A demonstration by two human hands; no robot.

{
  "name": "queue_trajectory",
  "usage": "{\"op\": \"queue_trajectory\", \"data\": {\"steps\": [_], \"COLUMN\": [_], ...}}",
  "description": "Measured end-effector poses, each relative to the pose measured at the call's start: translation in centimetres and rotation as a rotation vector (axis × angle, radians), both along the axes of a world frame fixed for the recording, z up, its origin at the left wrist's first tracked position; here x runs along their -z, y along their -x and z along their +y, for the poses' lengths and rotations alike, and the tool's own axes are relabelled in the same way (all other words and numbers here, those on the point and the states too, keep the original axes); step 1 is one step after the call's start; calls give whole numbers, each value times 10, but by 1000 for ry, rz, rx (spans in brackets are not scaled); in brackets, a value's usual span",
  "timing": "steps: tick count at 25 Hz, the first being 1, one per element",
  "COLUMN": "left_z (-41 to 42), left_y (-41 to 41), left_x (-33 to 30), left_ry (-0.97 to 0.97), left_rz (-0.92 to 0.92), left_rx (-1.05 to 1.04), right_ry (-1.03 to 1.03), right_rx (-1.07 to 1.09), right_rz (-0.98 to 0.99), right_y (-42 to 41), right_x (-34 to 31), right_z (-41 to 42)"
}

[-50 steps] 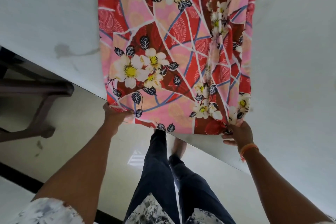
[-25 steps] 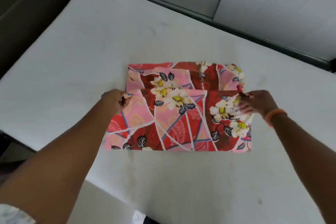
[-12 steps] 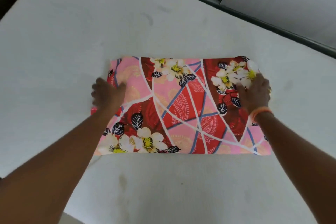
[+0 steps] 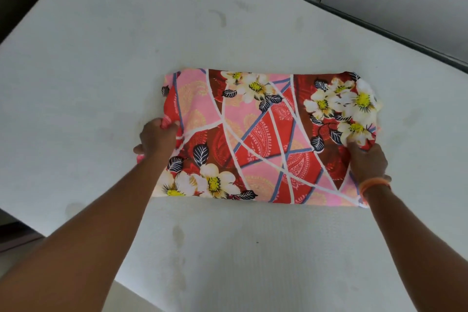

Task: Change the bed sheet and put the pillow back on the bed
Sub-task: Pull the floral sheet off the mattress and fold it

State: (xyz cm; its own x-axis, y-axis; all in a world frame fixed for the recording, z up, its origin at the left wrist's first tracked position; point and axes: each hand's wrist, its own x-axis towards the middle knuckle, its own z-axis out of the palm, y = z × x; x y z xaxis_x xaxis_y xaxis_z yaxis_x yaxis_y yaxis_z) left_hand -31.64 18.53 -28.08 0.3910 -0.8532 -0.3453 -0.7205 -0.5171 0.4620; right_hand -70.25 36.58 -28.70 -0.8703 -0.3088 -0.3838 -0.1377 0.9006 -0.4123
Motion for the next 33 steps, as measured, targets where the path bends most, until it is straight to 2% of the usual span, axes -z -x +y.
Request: {"op": "queue_trajectory", "data": {"steps": [2,4,7,9,10,14,16,18,21,23,24,27,29,31,32,33], "left_z": [-7,5,44,66,73,94,113,131,141,143,143,152,166,179,185,192], "left_y": [-1,-15,-51,-74,-81,-94,-105,-118,-129,-133,-135,-130,-117,-102,-96,-90], "left_x": [-14,-31,-35,-23,-18,-12,-10,-8,-6,-13,-15,-17,-13,-13,-12,-9], "left_ry": [31,70,67,-24,-67,-194,-286,-340,-325,-363,-401,-499,-374,-107,68,221], "left_rz": [0,-9,-17,-19,36,449,560,564,445,384,270,-347,-534,-571,-563,-507], "left_rx": [-68,-18,63,8,-35,-113,-88,-5,28,75,158,418,431,419,523,702], "right_ry": [22,37,-36,-101,-95,80,106,81,28,-48,-111,-236,-153,-43,-5,-7], "right_rx": [-111,-237,-356,-377,-370,-257,-299,-333,-315,-280,-292,-316,-215,-67,-82,-235], "right_rz": [51,79,-34,-129,-137,-119,-179,-229,-222,-322,-369,-329,-280,-224,-147,-3], "right_y": [7,11,15,12,8,-7,-16,-21,-14,-9,-12,-30,-43,-59,-68,-77], "right_x": [-2,-9,-18,-17,-16,-17,-21,-23,-16,-16,-16,-8,-6,-10,-13,-15], "right_z": [-3,-2,-1,8,15,56,80,98,100,102,107,128,132,132,136,143]}}
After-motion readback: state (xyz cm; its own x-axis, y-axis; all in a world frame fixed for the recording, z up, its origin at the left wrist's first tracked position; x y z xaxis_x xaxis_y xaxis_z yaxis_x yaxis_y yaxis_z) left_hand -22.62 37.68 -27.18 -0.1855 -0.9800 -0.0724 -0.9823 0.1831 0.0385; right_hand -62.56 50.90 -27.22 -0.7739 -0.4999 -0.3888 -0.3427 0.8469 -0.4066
